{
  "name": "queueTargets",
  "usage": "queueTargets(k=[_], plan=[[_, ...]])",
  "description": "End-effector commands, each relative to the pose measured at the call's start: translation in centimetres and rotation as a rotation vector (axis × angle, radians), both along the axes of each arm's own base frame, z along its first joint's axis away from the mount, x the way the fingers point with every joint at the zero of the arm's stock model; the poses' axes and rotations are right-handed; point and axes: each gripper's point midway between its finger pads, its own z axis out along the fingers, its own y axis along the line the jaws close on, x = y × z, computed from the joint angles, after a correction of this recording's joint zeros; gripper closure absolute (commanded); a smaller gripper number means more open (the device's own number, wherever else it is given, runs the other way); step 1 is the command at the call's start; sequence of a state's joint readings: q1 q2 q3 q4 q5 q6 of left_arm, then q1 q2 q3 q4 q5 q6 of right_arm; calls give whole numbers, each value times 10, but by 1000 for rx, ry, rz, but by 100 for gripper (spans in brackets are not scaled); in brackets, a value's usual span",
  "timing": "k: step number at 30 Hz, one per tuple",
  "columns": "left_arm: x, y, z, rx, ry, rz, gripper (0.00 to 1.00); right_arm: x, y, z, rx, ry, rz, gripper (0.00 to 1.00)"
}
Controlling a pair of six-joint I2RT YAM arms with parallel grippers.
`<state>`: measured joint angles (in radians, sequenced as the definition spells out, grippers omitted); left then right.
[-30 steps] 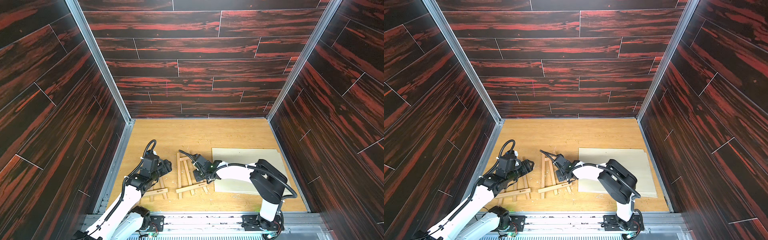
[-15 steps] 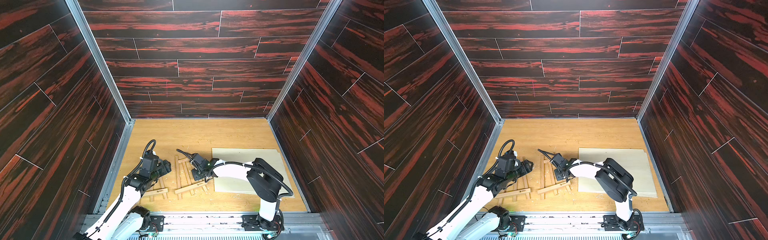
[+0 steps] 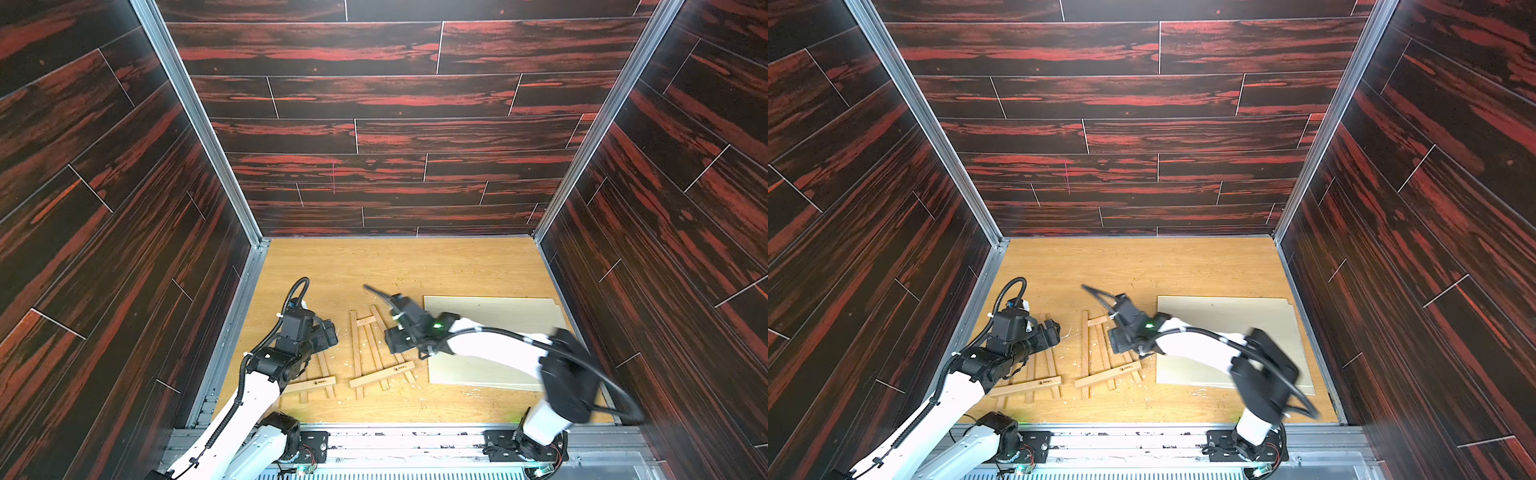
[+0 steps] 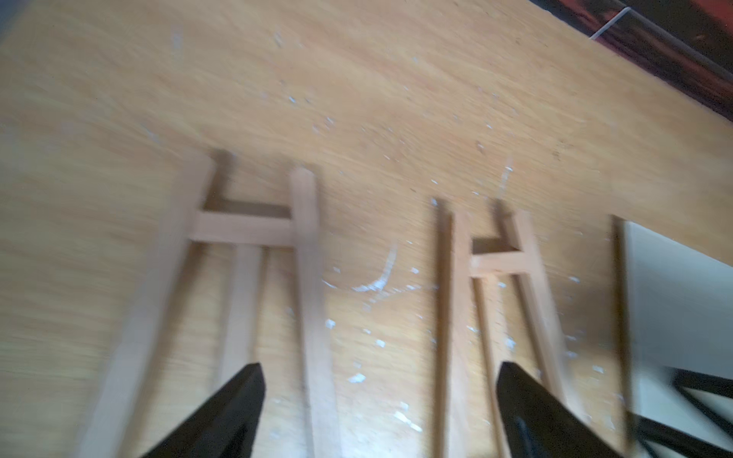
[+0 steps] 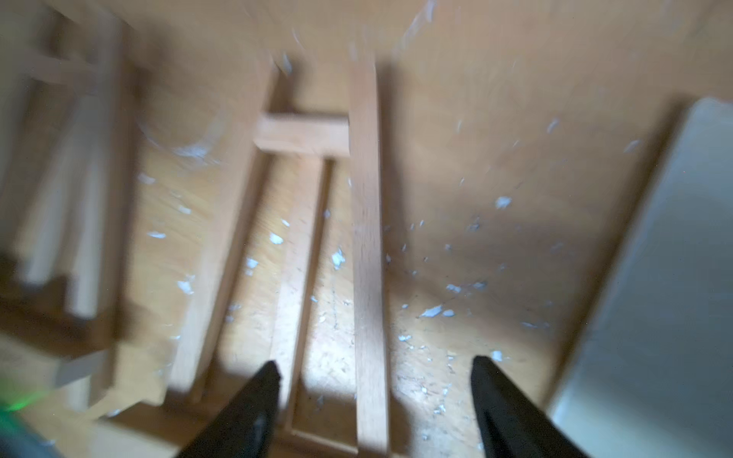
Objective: Disassemble the easel
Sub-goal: Place the easel at the center of the board, then reset both arms
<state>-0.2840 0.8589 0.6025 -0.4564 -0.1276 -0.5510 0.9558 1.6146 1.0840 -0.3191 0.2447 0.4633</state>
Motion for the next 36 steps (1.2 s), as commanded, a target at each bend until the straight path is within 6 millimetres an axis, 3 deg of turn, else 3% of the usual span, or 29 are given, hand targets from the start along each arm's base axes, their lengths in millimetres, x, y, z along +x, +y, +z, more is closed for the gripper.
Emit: queueTargets(k=[1, 13, 20, 26, 32, 36], plan=[[6, 22, 10, 139, -41, 22, 0, 12, -18, 26, 86, -86, 4, 15], [41, 60, 13, 323, -192, 86, 0, 66, -142, 48, 171, -259, -142, 7], [65, 78, 0, 415, -288, 128, 0, 91, -237, 39, 174, -343, -355, 6], [81, 92, -11, 420, -307, 168, 0, 104, -300, 28, 96, -468, -536, 5], [95, 104, -17, 419, -338, 197, 2, 107, -328, 20, 14, -695, -589, 1], [104, 111, -14, 418, -363, 205, 2, 114, -334, 31, -7, -822, -575, 1]])
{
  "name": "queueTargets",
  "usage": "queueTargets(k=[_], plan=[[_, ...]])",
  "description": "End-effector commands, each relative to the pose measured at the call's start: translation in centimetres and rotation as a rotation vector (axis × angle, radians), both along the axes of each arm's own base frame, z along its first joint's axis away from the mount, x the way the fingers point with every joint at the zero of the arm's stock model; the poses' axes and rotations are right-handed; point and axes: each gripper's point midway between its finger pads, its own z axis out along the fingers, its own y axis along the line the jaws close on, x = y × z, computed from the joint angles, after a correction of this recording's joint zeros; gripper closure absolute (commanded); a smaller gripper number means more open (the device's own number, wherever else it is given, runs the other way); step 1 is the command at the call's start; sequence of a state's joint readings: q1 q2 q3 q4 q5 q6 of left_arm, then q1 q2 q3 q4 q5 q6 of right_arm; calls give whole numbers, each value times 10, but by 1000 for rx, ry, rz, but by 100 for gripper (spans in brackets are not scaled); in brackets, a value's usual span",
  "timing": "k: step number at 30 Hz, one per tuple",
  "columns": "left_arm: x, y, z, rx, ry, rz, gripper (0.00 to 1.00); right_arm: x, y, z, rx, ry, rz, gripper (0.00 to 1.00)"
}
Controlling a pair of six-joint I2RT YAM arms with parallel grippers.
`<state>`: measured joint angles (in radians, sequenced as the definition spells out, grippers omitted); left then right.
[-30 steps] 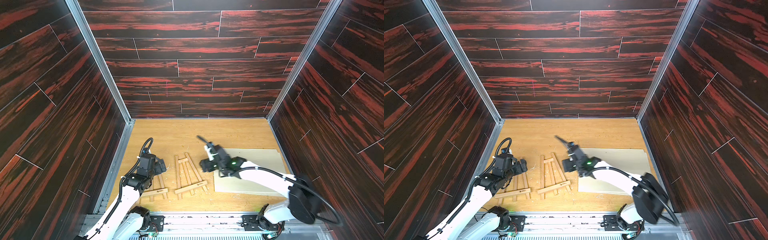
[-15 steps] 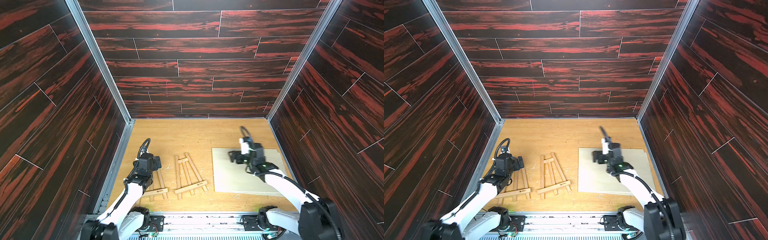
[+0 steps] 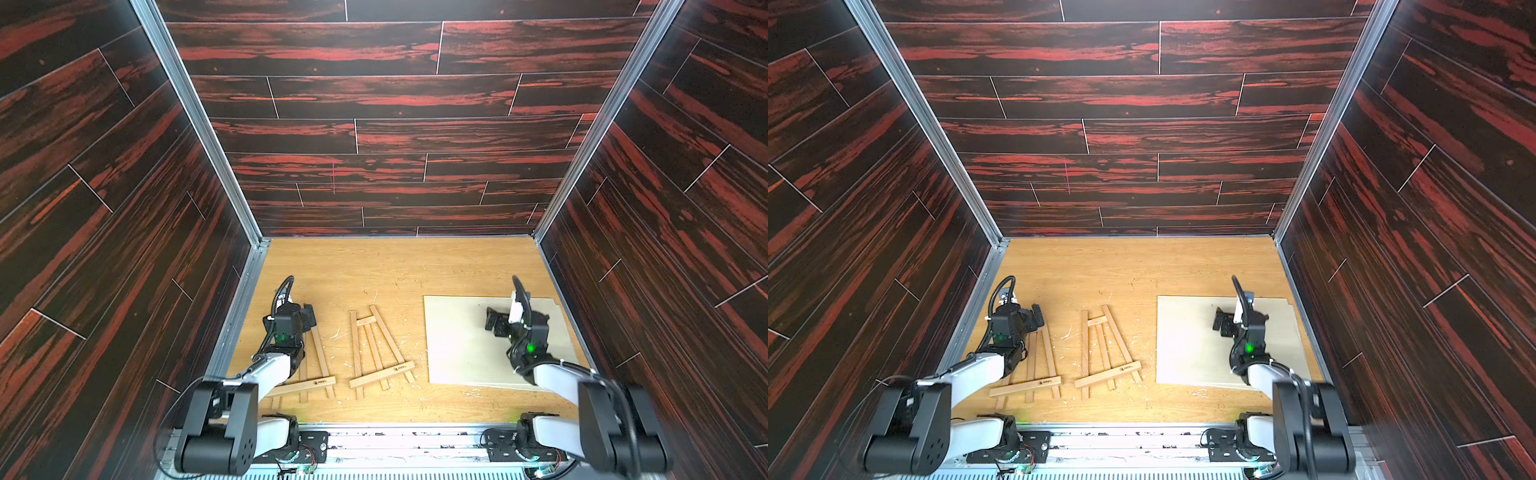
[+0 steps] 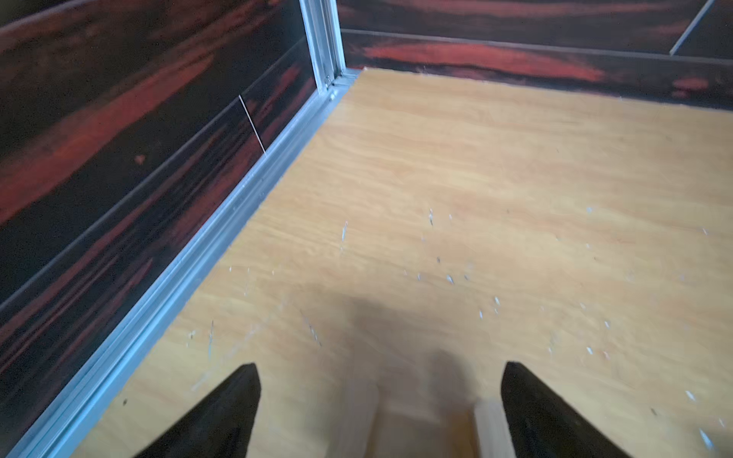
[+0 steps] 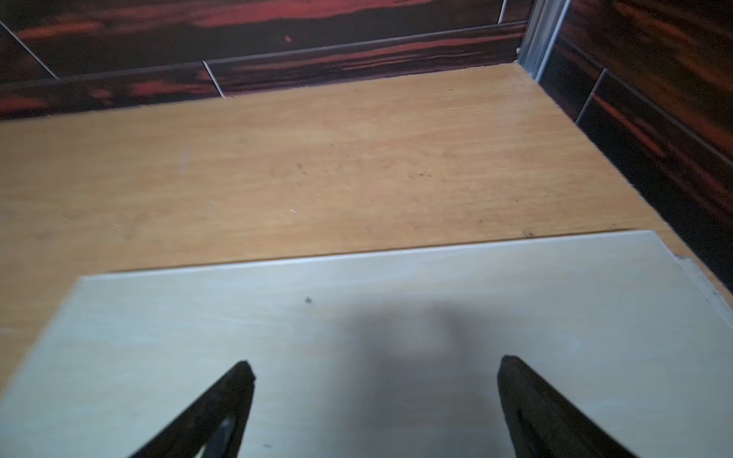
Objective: Disassemble the easel
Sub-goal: Reset both arms
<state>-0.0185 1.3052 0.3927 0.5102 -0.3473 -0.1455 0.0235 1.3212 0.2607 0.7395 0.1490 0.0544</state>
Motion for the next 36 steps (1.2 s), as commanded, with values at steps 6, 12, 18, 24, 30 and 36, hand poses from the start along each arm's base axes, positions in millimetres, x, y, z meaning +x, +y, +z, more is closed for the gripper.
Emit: queueTargets(k=[6, 12, 18, 24, 30, 36], plan=[[21, 17, 19, -22, -123, 14, 4, 27, -11, 39, -26, -281, -2, 1], [22, 17, 10, -40, -172, 17, 5, 27, -11, 37, -26, -292, -1, 1], [24, 22, -2, -38, -178, 50, 5, 32, -13, 32, -26, -259, -12, 1], [25, 21, -2, -38, -167, 45, 5, 32, -22, 32, -25, -256, -66, 1], [26, 21, -3, -37, -153, 40, 5, 33, -20, 33, -26, -258, -56, 1], [28, 20, -3, -35, -144, 36, 4, 33, -20, 32, -24, -254, -55, 1]])
